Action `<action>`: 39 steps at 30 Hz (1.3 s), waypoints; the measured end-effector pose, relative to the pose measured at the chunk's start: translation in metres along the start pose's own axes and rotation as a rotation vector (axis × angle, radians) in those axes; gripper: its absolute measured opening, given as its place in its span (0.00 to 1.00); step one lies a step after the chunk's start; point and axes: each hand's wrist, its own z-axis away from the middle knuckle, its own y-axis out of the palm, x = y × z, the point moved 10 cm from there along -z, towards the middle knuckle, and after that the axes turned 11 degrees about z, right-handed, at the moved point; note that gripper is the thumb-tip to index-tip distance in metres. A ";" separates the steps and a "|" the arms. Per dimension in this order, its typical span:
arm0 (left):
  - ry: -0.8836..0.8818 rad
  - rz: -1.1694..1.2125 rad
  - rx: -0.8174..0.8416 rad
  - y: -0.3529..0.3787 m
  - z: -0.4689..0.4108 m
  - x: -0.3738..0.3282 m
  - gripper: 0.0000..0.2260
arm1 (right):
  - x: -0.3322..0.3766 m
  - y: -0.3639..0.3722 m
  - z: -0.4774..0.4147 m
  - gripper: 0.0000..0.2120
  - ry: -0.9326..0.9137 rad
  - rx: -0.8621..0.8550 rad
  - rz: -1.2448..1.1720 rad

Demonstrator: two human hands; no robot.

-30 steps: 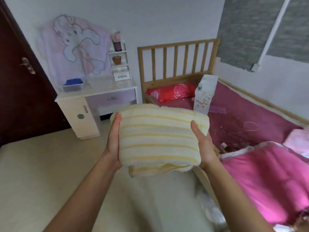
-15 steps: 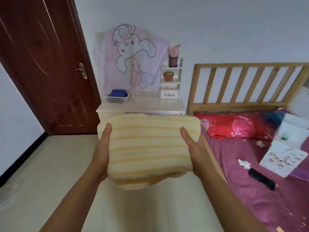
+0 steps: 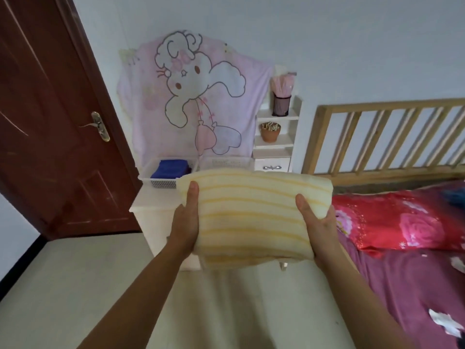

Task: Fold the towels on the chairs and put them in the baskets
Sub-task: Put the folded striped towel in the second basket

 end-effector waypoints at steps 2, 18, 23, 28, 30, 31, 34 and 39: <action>0.054 -0.017 -0.050 0.013 -0.055 0.002 0.43 | -0.010 0.026 -0.050 0.25 -0.013 0.006 0.008; -0.059 -0.328 -0.207 0.047 -0.433 0.049 0.31 | -0.071 0.252 -0.386 0.36 0.026 0.086 0.533; -0.116 -0.383 0.016 0.074 -0.541 0.095 0.30 | -0.100 0.276 -0.444 0.36 0.072 -0.042 0.640; -0.303 -0.375 0.168 0.097 -0.623 0.150 0.30 | -0.120 0.294 -0.472 0.38 0.213 -0.148 0.736; -0.371 -0.334 0.200 0.101 -0.647 0.169 0.31 | -0.125 0.303 -0.482 0.37 0.250 -0.178 0.757; -0.433 -0.322 0.211 0.102 -0.657 0.182 0.32 | -0.132 0.307 -0.487 0.37 0.279 -0.197 0.769; -0.526 -0.349 0.195 0.100 -0.674 0.204 0.34 | -0.150 0.320 -0.496 0.36 0.342 -0.198 0.780; -0.435 -0.776 0.355 0.096 -0.698 0.213 0.22 | -0.184 0.358 -0.526 0.32 0.369 -0.028 0.786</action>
